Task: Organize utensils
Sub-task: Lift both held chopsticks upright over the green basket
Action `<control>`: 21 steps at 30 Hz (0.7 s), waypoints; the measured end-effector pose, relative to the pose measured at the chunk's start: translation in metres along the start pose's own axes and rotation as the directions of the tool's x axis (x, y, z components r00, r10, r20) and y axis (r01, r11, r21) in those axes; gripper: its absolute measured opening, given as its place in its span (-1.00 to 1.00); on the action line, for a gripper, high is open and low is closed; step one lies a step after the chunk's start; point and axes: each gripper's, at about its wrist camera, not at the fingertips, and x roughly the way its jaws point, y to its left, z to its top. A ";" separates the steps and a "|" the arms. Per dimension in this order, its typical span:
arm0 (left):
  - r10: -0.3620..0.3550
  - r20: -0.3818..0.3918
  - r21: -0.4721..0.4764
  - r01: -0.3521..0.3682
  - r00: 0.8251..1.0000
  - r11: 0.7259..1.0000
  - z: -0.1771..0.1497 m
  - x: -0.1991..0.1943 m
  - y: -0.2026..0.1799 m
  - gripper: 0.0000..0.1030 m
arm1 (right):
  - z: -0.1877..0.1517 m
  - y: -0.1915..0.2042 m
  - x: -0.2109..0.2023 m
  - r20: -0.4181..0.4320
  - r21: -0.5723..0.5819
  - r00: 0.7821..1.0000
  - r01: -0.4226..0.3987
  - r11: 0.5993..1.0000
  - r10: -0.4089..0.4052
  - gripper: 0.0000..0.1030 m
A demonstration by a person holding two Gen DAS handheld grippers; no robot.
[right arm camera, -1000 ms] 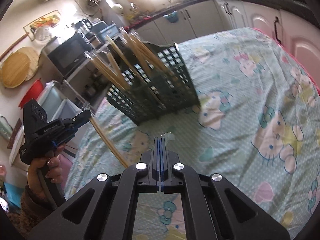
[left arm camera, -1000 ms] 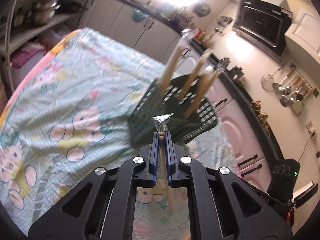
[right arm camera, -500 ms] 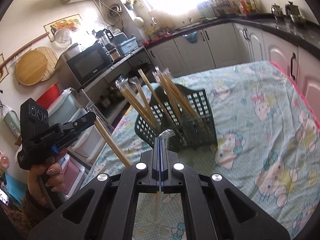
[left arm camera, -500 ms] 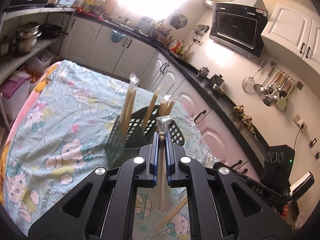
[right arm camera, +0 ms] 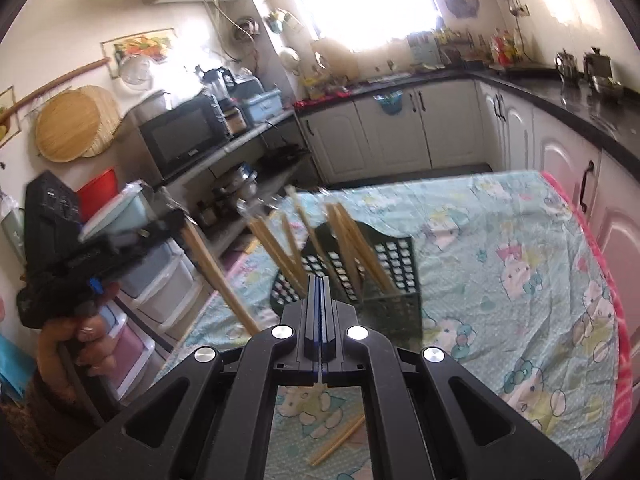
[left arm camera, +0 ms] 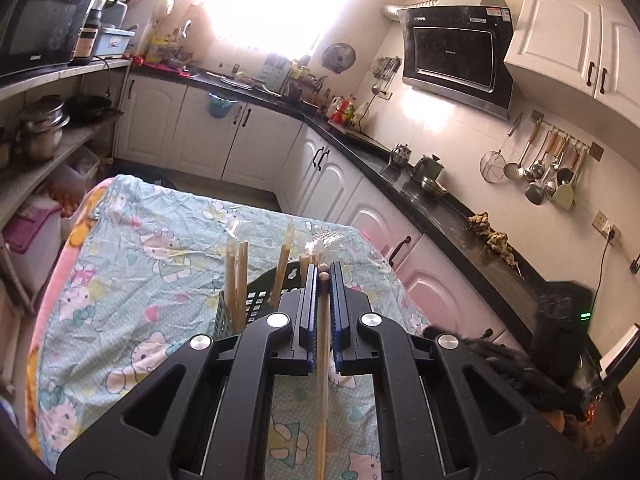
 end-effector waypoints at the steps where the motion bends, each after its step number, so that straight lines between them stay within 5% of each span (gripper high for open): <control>1: -0.001 0.001 0.005 0.001 1.000 1.000 0.001 0.001 -0.001 -0.94 | -0.003 -0.009 0.011 -0.046 0.032 0.999 -0.009 0.999 0.011 -0.98; 6: 0.001 0.010 0.014 -0.001 1.000 1.000 0.007 0.004 -0.004 -0.94 | -0.026 -0.043 0.062 -0.180 0.055 0.979 0.110 0.992 -0.098 -0.89; 8: 0.006 0.023 0.023 -0.006 1.000 1.000 0.013 0.003 -0.006 -0.94 | -0.036 -0.057 0.079 -0.218 0.093 0.969 0.140 0.986 -0.117 -0.48; 9: 0.007 0.029 0.025 -0.007 1.000 1.000 0.016 0.002 -0.007 -0.94 | -0.041 -0.061 0.085 -0.229 0.098 0.965 0.150 0.984 -0.125 -0.44; 21: 0.072 0.108 0.058 -0.079 0.992 0.995 0.047 -0.004 -0.003 -0.94 | -0.067 -0.077 0.155 -0.351 0.110 0.908 0.282 0.953 -0.229 -0.45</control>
